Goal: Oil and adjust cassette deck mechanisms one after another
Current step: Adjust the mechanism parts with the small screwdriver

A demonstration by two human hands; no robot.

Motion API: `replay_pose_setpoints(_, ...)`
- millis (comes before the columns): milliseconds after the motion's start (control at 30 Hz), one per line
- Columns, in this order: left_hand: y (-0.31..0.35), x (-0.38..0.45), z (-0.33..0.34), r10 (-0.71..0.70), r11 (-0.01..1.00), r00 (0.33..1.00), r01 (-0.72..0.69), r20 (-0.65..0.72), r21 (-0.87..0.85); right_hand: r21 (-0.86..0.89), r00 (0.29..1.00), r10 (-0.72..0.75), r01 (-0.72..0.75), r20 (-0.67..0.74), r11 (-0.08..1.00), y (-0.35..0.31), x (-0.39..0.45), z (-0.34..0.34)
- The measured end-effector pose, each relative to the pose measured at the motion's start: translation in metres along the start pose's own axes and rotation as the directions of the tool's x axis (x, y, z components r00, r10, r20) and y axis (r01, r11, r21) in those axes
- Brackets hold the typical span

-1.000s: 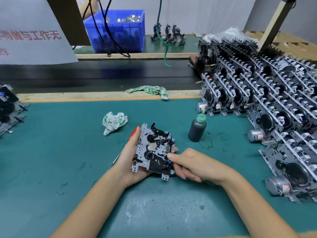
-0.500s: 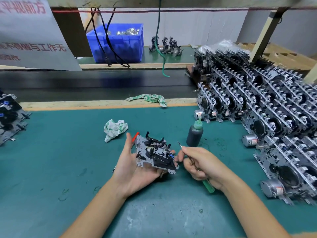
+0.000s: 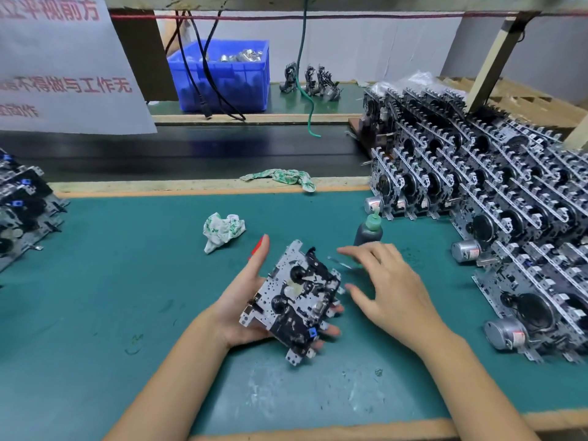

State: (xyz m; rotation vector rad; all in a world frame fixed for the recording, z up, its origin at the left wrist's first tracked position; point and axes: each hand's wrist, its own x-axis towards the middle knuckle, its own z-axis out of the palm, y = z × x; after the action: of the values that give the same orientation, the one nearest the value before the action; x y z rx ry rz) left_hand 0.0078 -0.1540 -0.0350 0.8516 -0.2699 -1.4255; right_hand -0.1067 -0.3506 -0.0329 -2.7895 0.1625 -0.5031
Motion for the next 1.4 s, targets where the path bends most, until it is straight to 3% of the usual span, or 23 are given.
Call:
replay_pose_setpoints(100,0.001,0.0,-0.001,-0.08,0.983,0.983,0.105,-0.168,0.148,0.076,0.981,-0.134,0.125,0.138,0.989,0.004,-0.007,-0.005)
replay_pose_setpoints(267,0.012,0.006,-0.001,-0.113,0.946,0.961,0.181,-0.251,0.269,-0.019,0.965,-0.233,0.237,0.125,0.971,0.008,-0.027,-0.01)
replay_pose_setpoints(367,0.019,0.001,-0.007,-0.057,0.965,0.971,0.113,-0.232,0.238,-0.057,0.98,-0.19,0.193,0.049,0.98,0.013,-0.037,-0.011)
replay_pose_setpoints(433,0.018,-0.01,-0.009,0.059,0.962,0.947,0.031,-0.314,0.272,-0.06,0.987,-0.16,0.159,-0.011,0.985,0.012,-0.042,-0.008)
replay_pose_setpoints(467,0.015,-0.016,-0.007,0.165,0.926,0.901,-0.002,-0.402,0.377,-0.058,0.988,-0.149,0.147,-0.033,0.987,0.01,-0.044,-0.006)
replay_pose_setpoints(500,0.01,-0.021,-0.003,0.3,0.837,0.819,0.02,-0.489,0.546,-0.064,0.989,-0.14,0.136,-0.05,0.989,0.008,-0.045,-0.004)
replay_pose_setpoints(567,-0.008,-0.033,0.005,0.58,0.468,0.686,0.16,-0.439,0.869,-0.095,0.99,-0.124,0.117,-0.069,0.989,0.005,-0.046,-0.002)
replay_pose_setpoints(600,-0.018,-0.039,0.011,0.637,0.275,0.683,0.231,-0.357,0.933,-0.122,0.99,-0.121,0.111,-0.073,0.986,0.002,-0.046,-0.001)
replay_pose_setpoints(667,-0.034,-0.041,0.018,0.628,-0.012,0.727,0.365,-0.277,0.931,-0.203,0.987,-0.132,0.111,-0.095,0.973,-0.004,-0.046,0.0)
replay_pose_setpoints(733,-0.042,-0.033,0.024,0.657,-0.188,0.71,0.48,-0.253,0.857,-0.252,0.985,-0.137,0.107,-0.104,0.962,-0.008,-0.047,0.001)
replay_pose_setpoints(767,-0.044,-0.03,0.027,0.688,-0.225,0.685,0.516,-0.241,0.826,-0.258,0.985,-0.139,0.108,-0.104,0.96,-0.009,-0.047,0.002)
replay_pose_setpoints(933,-0.049,-0.021,0.031,0.829,-0.248,0.554,0.487,-0.077,0.838,-0.275,0.98,-0.178,0.147,-0.089,0.95,-0.005,-0.045,0.001)
replay_pose_setpoints(1100,-0.055,-0.02,0.032,0.88,-0.164,0.462,0.509,-0.108,0.845,-0.168,0.983,-0.166,0.152,-0.075,0.974,-0.004,-0.043,0.003)
replay_pose_setpoints(1200,-0.054,-0.02,0.03,0.878,-0.16,0.467,0.492,-0.104,0.856,-0.078,0.985,-0.163,0.159,-0.056,0.984,-0.002,-0.047,0.008)
replay_pose_setpoints(1333,-0.053,-0.023,0.022,0.851,-0.237,0.525,0.402,-0.01,0.885,-0.101,0.985,-0.154,0.146,-0.074,0.984,-0.001,-0.046,0.012)
replay_pose_setpoints(1400,-0.054,-0.024,0.023,0.855,-0.233,0.518,0.409,-0.014,0.882,-0.104,0.983,-0.165,0.157,-0.078,0.982,-0.001,-0.045,0.012)
